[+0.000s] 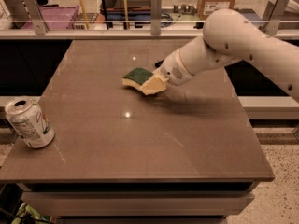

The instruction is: Move sponge near 7up can

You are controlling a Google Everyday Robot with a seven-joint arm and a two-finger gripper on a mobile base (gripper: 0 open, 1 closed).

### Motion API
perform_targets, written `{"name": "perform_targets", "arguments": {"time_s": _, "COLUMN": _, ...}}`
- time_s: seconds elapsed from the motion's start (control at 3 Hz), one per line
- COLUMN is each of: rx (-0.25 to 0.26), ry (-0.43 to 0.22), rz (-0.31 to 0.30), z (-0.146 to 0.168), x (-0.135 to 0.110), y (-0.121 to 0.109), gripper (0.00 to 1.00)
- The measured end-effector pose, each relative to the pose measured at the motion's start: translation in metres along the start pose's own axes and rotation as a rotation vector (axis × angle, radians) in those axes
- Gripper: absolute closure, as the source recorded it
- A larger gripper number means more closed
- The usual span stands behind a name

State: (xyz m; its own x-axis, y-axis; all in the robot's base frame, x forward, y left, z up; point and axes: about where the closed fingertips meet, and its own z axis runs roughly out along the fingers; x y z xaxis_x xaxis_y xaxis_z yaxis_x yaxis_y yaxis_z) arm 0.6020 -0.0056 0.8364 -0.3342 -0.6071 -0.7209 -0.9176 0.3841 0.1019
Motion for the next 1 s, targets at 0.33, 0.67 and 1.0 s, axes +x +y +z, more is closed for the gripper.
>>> {"name": "perform_targets", "arguments": {"time_s": 0.33, "rx": -0.046, "ry": 0.024, "rz": -0.021, "z": -0.012, "x": -0.006, "y": 0.01, "gripper": 1.0}}
{"name": "perform_targets", "arguments": {"time_s": 0.67, "rx": -0.055, "ry": 0.013, "rz": -0.031, "z": -0.01, "x": -0.007, "y": 0.012, "gripper": 1.0}}
{"name": "perform_targets", "arguments": {"time_s": 1.0, "rx": -0.054, "ry": 0.008, "rz": -0.069, "z": -0.017, "x": -0.019, "y": 0.027, "gripper": 1.0}}
